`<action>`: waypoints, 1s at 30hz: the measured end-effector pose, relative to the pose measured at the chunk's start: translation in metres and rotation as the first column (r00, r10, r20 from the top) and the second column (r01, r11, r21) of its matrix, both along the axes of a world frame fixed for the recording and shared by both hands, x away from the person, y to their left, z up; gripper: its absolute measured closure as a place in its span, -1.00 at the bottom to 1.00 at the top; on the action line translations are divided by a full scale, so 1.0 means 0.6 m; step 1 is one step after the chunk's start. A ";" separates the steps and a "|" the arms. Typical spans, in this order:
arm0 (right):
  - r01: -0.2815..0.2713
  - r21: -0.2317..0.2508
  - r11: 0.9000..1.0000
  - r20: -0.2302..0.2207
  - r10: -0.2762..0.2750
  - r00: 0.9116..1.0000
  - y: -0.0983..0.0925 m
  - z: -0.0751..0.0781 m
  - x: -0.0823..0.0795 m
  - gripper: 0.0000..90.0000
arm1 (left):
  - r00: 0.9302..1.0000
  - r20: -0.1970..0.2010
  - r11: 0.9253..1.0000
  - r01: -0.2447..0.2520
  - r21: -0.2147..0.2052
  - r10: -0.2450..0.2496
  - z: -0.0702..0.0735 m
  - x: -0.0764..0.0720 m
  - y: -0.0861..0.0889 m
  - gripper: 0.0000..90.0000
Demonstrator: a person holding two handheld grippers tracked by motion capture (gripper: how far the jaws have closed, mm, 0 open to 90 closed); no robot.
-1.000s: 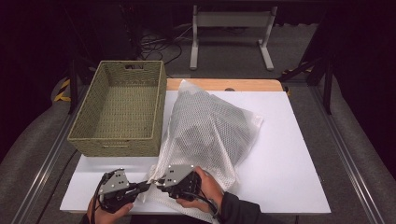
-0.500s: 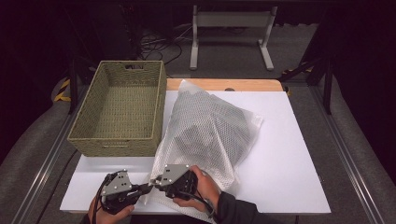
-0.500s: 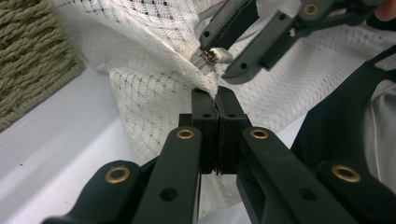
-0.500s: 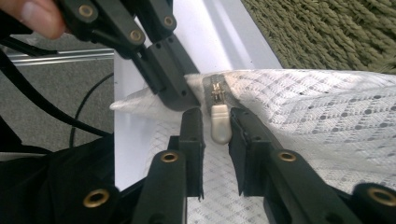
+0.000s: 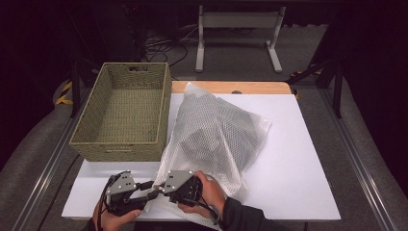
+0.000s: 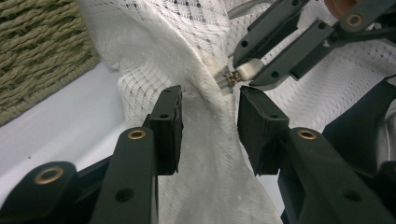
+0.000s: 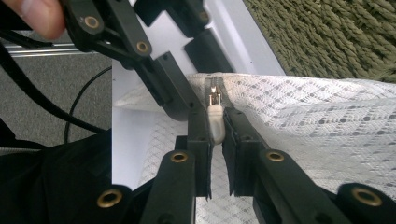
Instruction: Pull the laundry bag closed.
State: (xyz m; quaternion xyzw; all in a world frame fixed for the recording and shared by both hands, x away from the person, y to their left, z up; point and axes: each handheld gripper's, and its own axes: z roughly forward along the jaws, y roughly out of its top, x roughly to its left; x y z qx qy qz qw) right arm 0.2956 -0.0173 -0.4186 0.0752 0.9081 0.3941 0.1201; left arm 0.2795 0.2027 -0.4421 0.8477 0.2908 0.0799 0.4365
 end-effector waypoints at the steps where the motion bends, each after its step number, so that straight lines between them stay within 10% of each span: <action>1: 0.001 -0.003 1.000 0.002 -0.001 1.000 0.000 0.000 0.000 0.83 | 1.000 -0.006 1.000 0.009 -0.003 -0.009 -0.001 0.002 0.001 0.45; 7: 0.014 -0.005 1.000 0.021 -0.014 1.000 -0.001 0.000 -0.001 0.83 | 0.999 0.011 0.997 0.049 -0.056 -0.049 0.007 -0.002 0.006 0.91; 22: 0.074 -0.049 0.996 0.071 -0.071 0.995 0.002 0.007 0.018 0.83 | 0.995 0.047 0.984 -0.083 -0.155 0.092 0.025 -0.006 0.044 0.93; 30: 0.123 -0.099 0.987 0.068 -0.117 0.991 -0.053 0.018 0.006 0.83 | 0.989 0.041 0.971 -0.129 -0.200 0.140 0.027 0.000 0.052 0.93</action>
